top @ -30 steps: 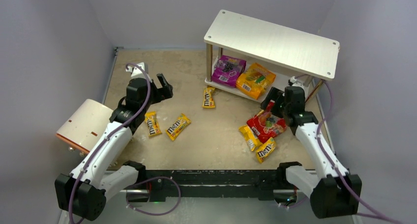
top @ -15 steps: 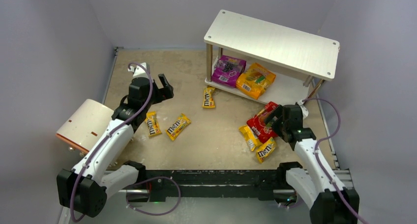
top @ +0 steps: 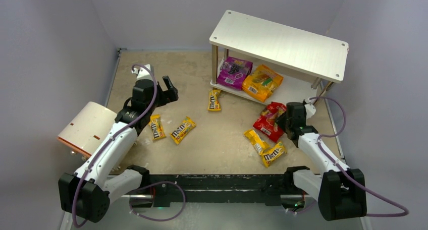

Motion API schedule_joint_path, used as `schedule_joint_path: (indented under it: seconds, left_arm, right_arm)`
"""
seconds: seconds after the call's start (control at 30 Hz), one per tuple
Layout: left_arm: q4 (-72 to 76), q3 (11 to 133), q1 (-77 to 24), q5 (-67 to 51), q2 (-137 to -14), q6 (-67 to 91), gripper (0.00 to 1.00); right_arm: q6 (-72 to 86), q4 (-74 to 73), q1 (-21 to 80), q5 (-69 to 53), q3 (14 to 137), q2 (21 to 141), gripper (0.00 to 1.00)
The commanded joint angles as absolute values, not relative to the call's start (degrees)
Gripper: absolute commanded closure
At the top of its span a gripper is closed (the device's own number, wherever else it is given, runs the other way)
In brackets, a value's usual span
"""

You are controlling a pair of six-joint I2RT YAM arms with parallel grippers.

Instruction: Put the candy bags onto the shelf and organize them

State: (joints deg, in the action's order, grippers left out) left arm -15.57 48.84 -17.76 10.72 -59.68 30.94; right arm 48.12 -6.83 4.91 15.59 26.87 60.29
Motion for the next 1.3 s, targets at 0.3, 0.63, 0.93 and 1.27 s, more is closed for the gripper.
schedule_joint_path:
  seconds: [0.3,0.63,0.93,1.27]
  left_arm:
    - [-15.1,51.3,-17.8,11.7,-59.5,30.6,0.00]
    - [-14.9,51.2,-17.8,12.1,-59.9,30.2,0.00]
    - [-15.1,51.2,-17.8,12.9,-59.9,30.2,0.00]
    - [-15.1,51.3,-17.8,13.1,-60.2,30.2,0.00]
  right_arm:
    - [36.1,-15.4,4.9,14.3,30.0,48.7,1.00]
    - [26.6,-17.0,5.0,10.7,39.2,40.4,1.00]
    - [25.9,-1.5,4.9,18.2,40.7,52.0,1.00]
    - [26.1,15.2,4.9,29.6,38.9,60.4,1.00]
